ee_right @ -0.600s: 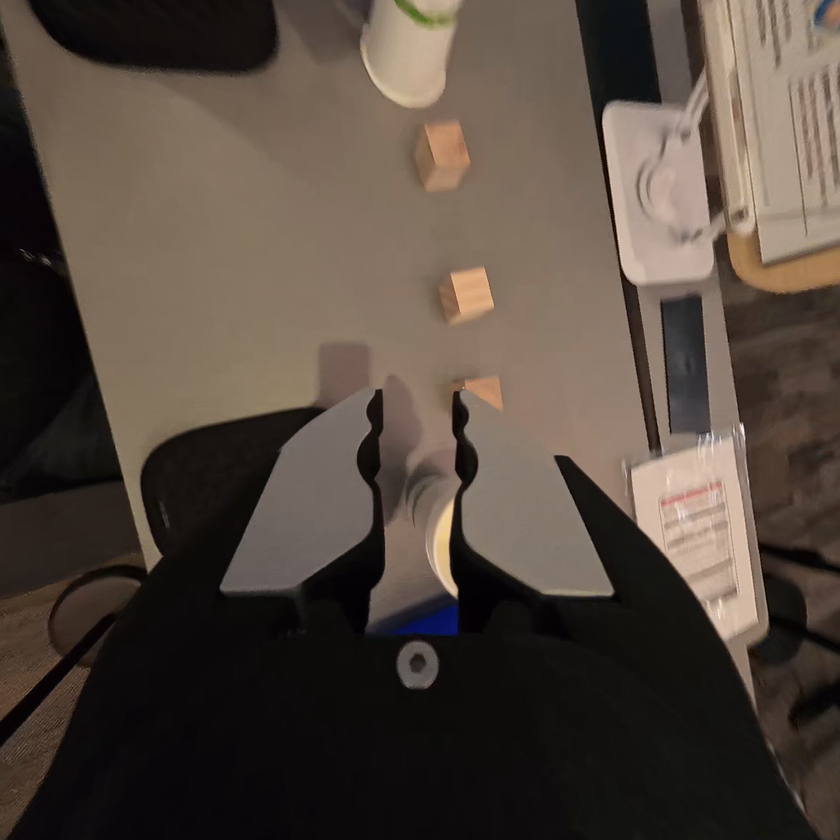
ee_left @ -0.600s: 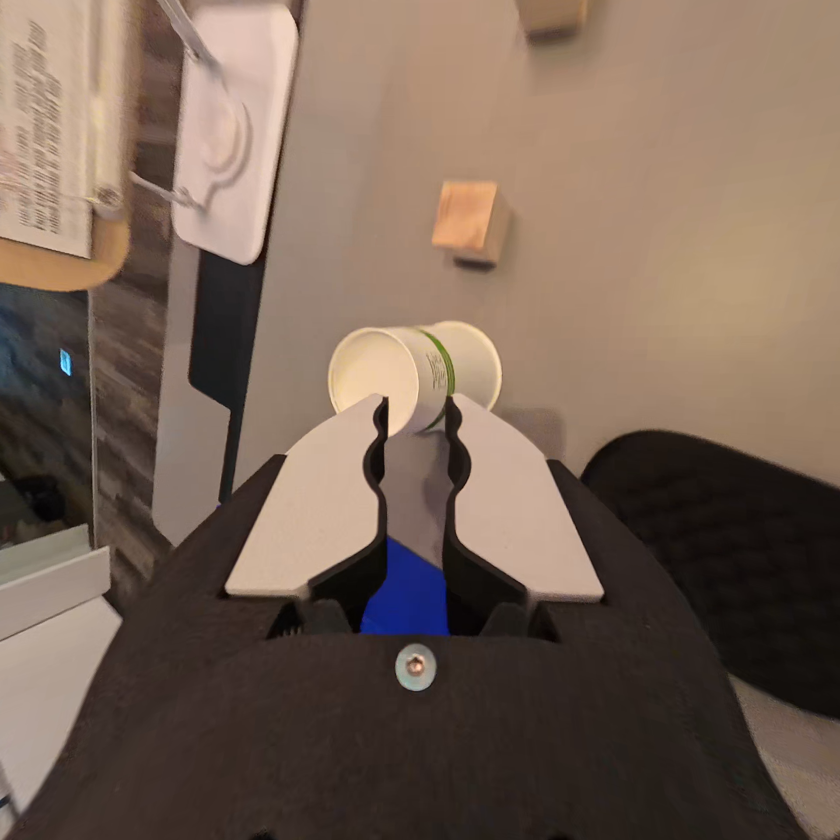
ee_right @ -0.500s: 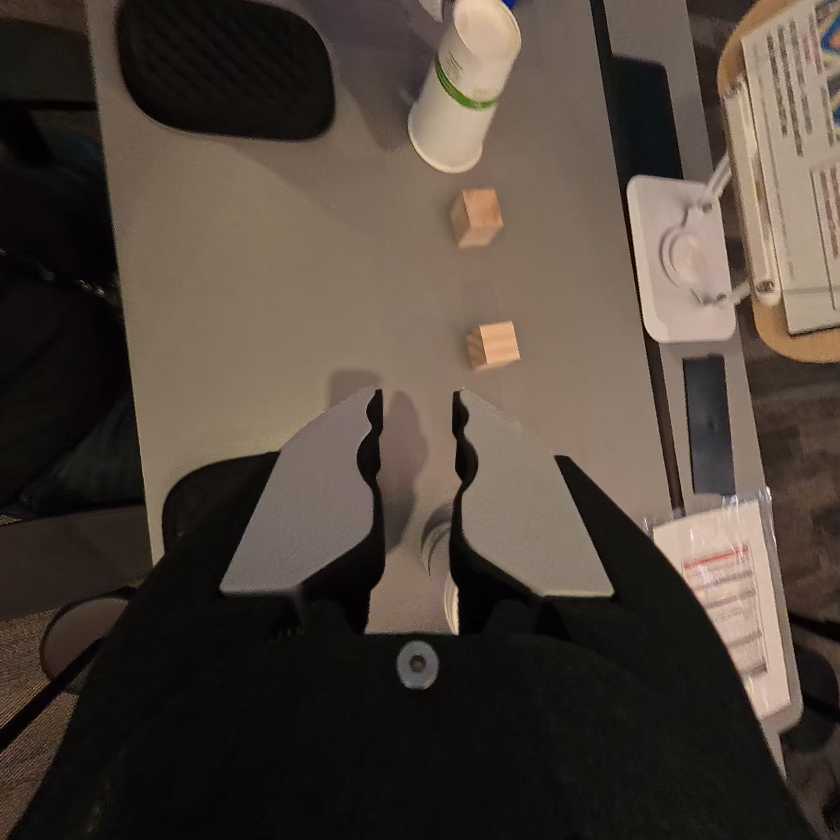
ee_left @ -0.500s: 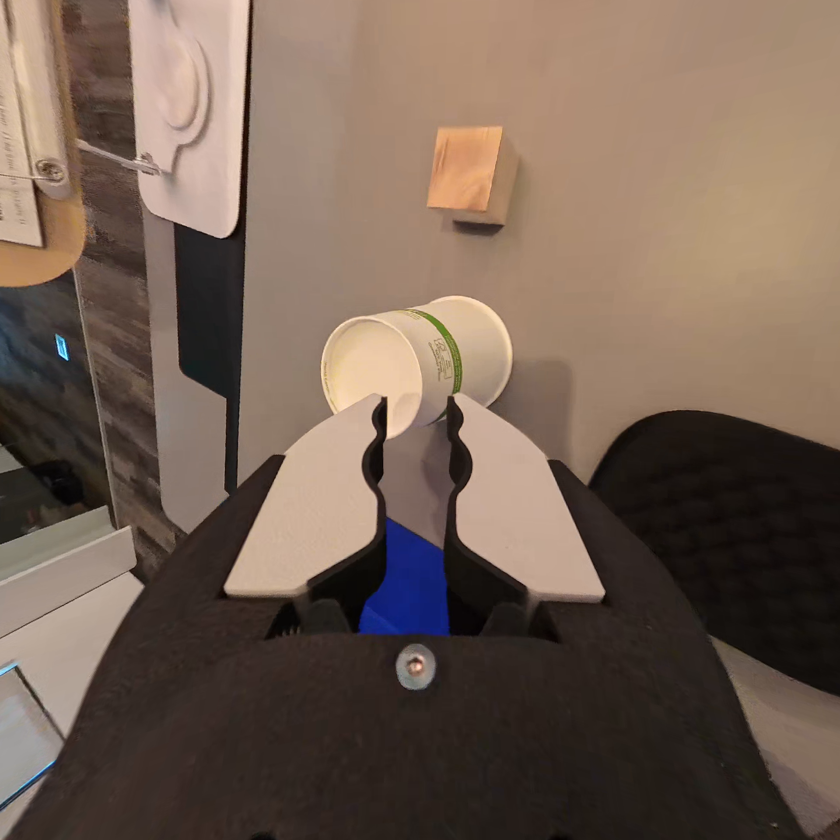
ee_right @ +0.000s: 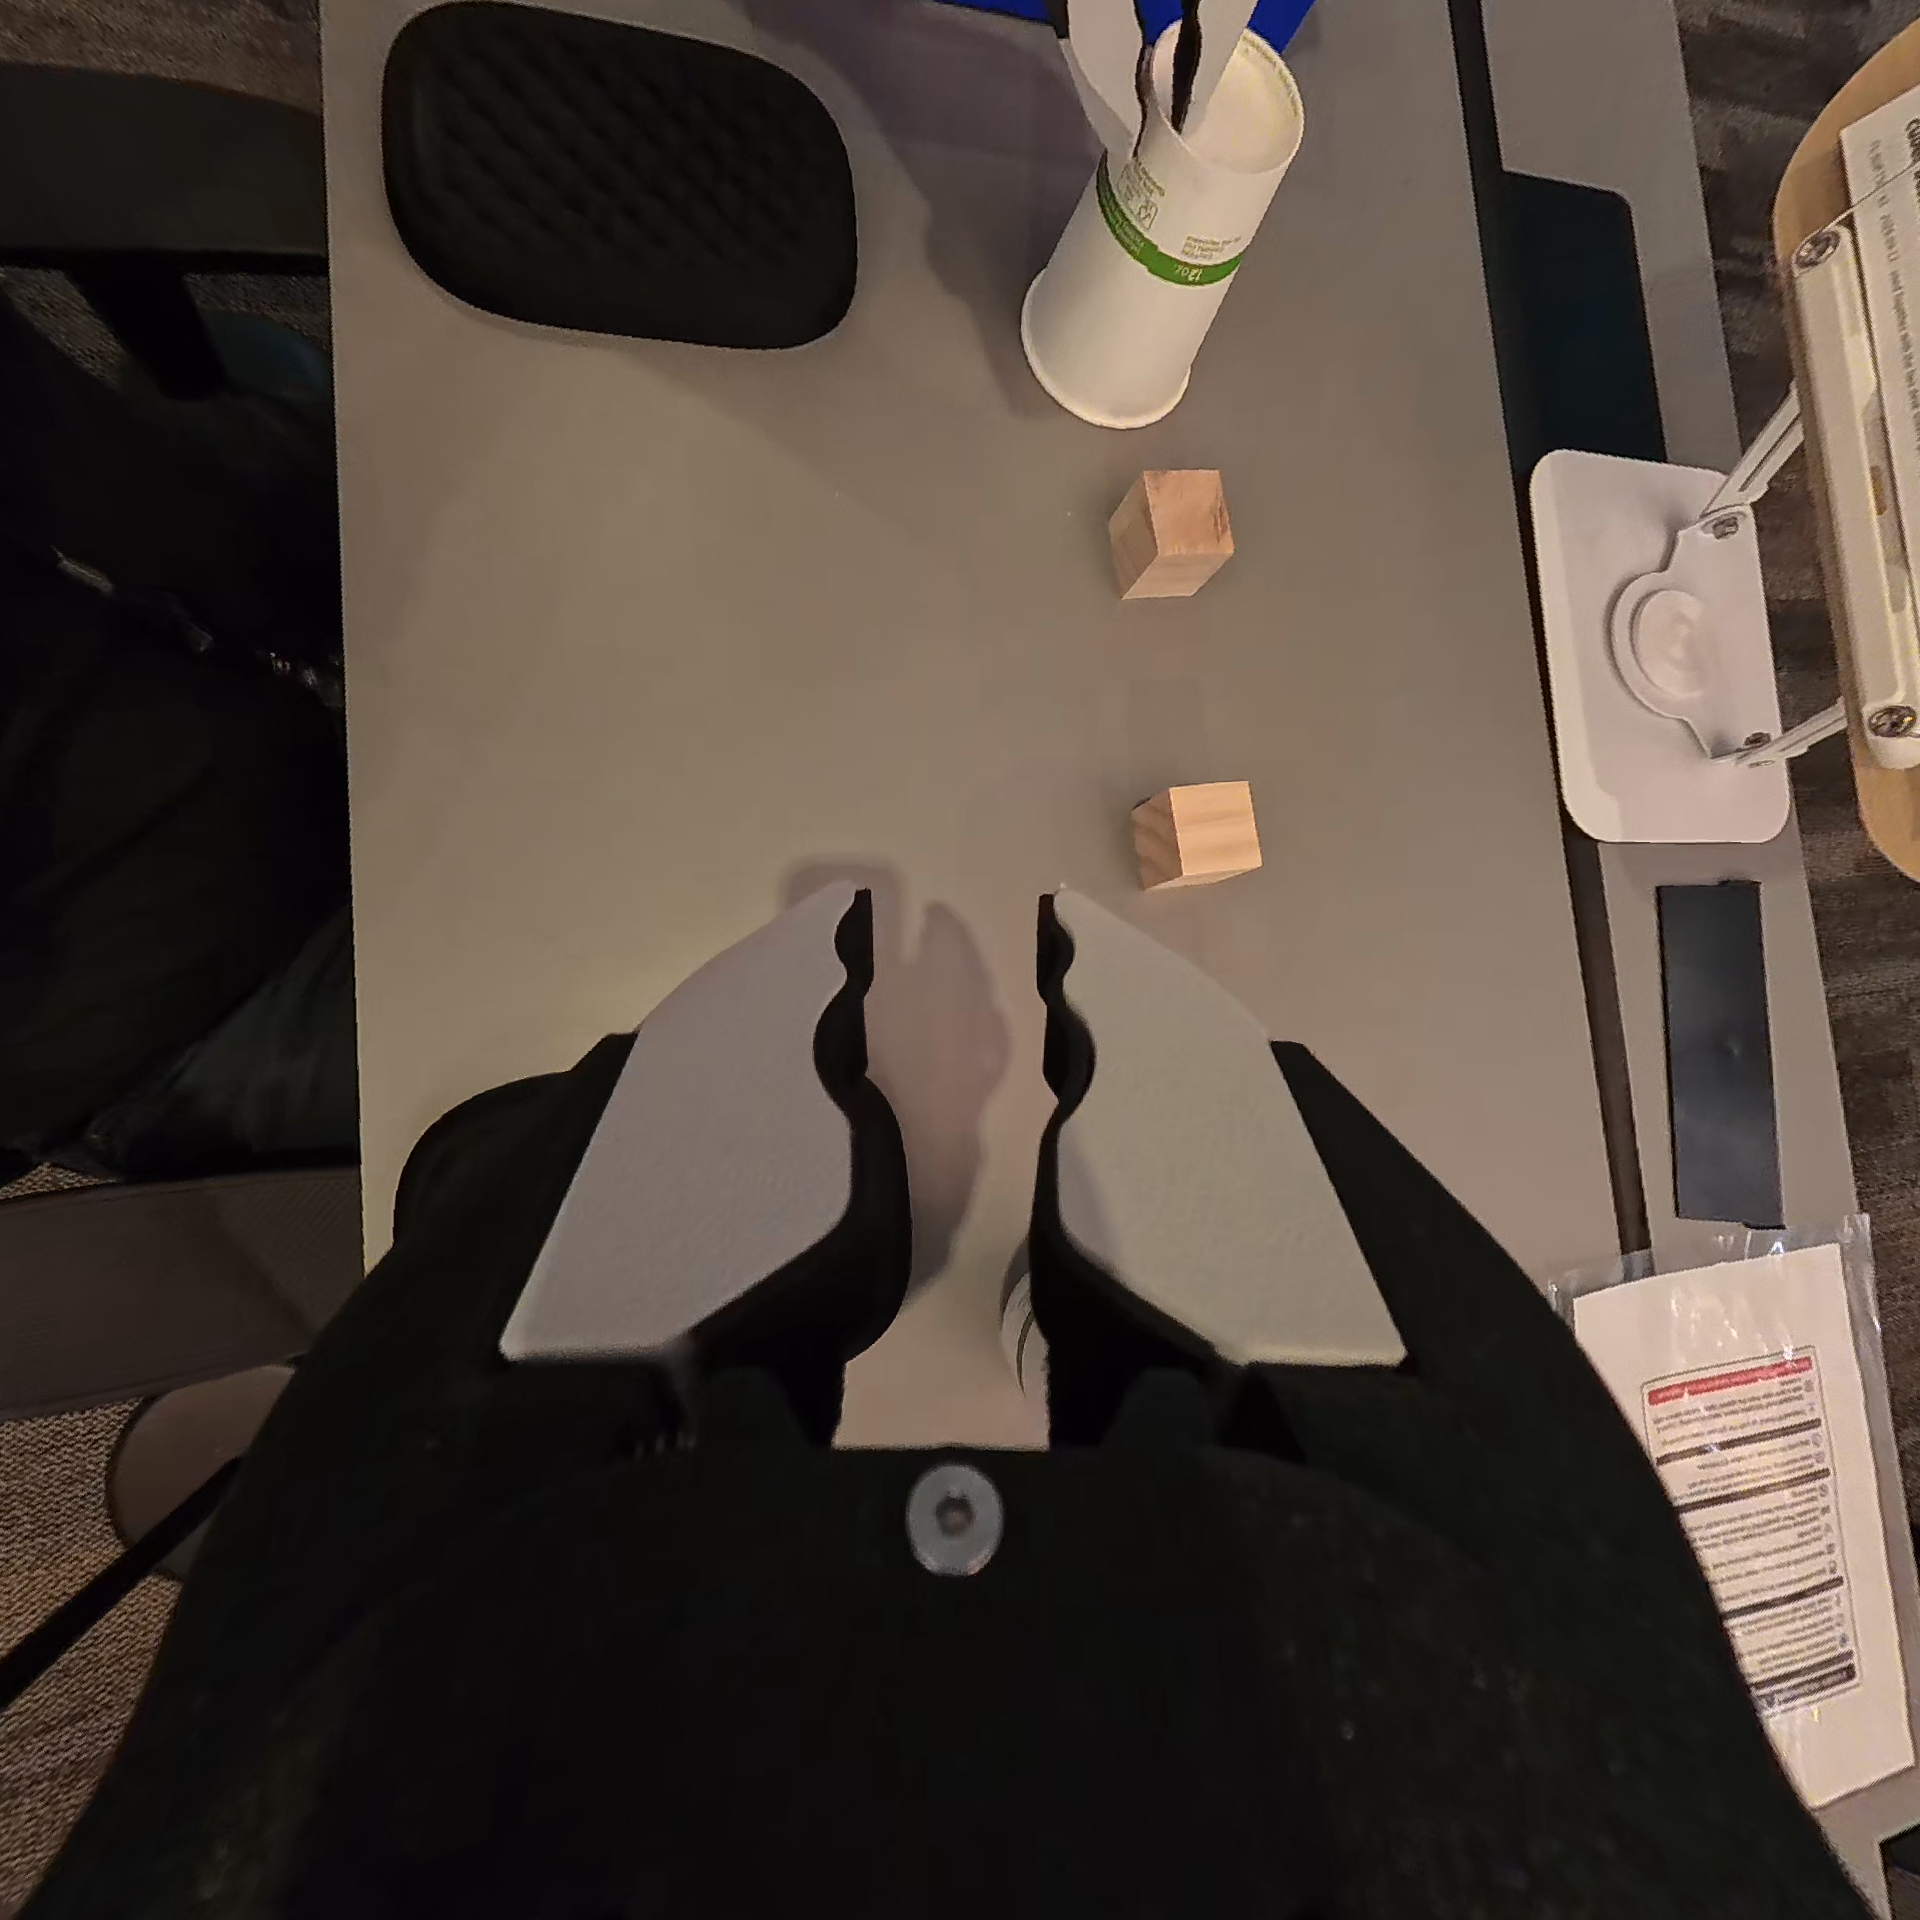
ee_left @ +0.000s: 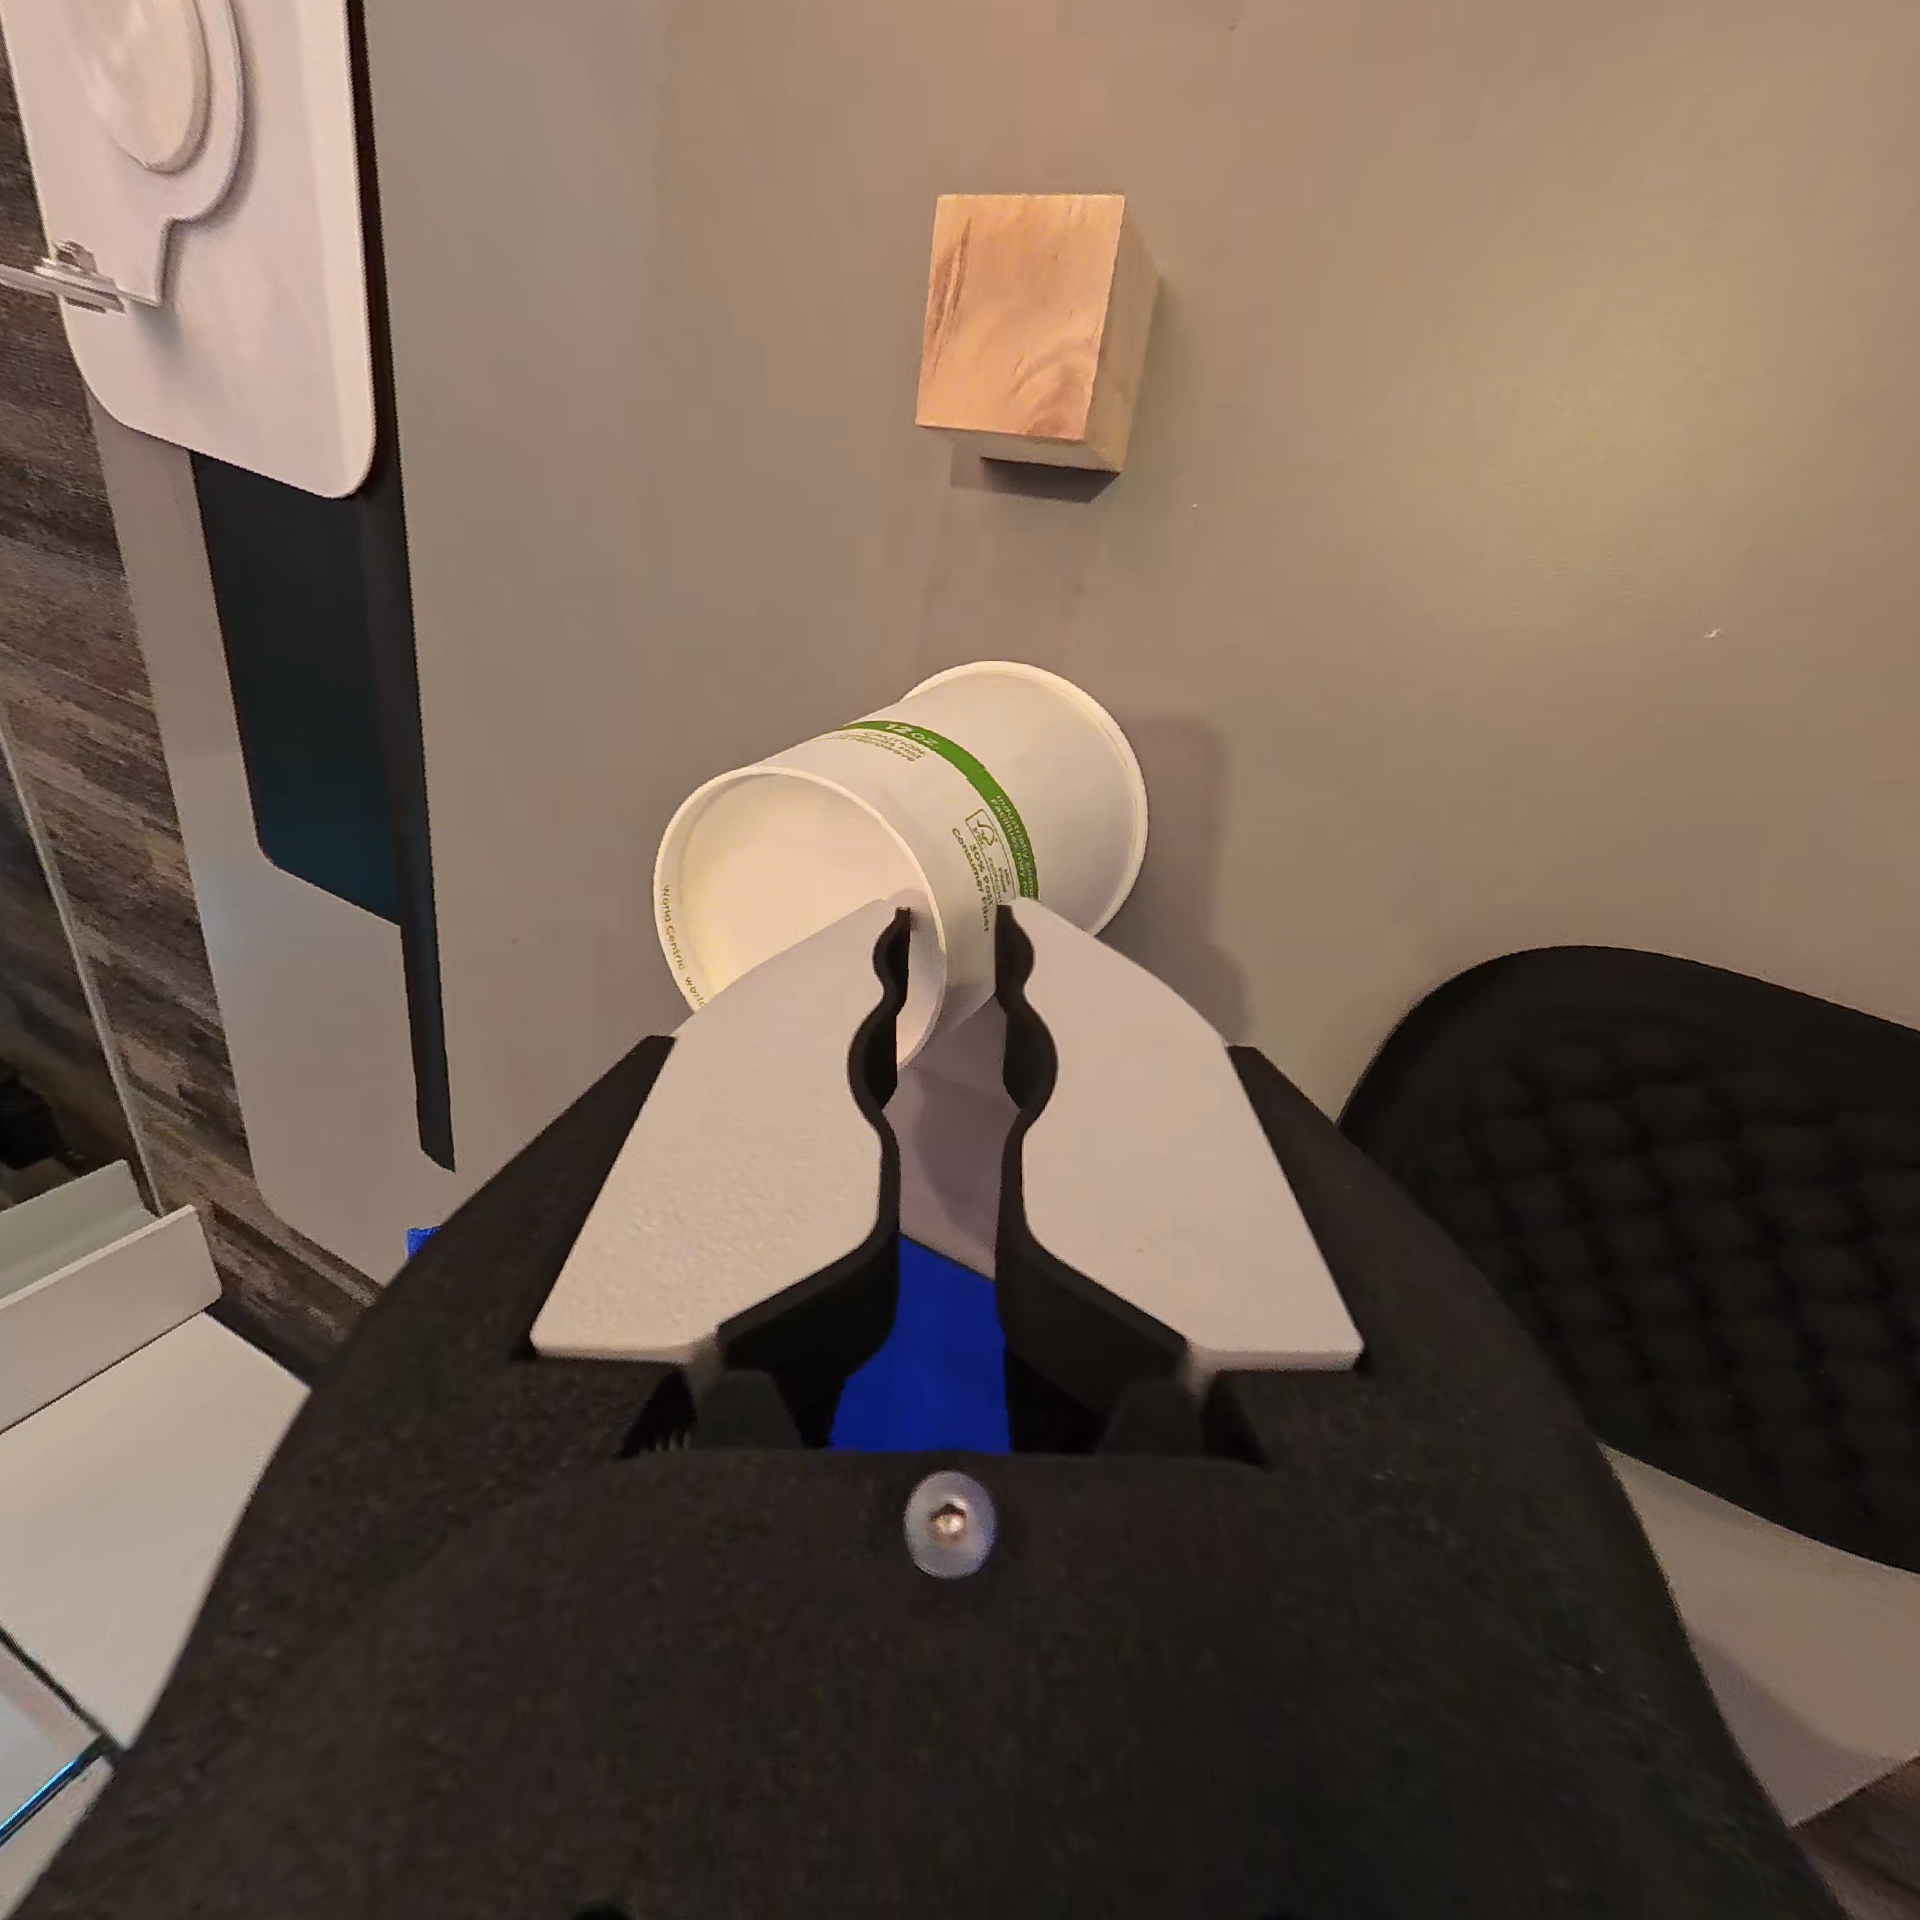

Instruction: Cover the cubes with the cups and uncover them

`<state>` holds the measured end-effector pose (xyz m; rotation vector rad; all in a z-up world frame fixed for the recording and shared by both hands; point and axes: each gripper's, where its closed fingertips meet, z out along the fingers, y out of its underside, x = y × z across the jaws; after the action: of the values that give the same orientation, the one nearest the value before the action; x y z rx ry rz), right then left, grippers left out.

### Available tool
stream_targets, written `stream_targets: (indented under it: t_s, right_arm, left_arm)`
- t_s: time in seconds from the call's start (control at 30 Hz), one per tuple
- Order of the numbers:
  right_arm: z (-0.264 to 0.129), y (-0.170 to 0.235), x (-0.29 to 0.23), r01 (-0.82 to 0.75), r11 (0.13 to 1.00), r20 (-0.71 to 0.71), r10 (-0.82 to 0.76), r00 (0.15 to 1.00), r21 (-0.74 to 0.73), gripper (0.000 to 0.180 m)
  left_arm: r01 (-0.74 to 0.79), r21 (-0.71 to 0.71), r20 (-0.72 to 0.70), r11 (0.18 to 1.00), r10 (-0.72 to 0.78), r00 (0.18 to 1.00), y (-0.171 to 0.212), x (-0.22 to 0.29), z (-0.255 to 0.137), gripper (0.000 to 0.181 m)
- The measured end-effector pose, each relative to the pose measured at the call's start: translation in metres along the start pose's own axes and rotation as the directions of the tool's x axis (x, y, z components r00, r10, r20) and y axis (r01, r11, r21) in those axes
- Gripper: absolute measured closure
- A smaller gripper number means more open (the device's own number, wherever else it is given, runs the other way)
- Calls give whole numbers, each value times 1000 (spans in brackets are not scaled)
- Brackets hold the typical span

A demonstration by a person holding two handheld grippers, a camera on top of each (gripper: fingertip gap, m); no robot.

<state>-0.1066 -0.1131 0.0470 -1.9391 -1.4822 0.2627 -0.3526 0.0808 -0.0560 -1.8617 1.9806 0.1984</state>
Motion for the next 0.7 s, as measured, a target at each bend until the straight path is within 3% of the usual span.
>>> stream_targets:
  t_s: [0.7]
  right_arm:
    - [-3,9,1,-8,1000,3,8,1000,-2,151]
  left_arm:
    - [-19,-31,-9,999,19,1000,2,0,-2,175]
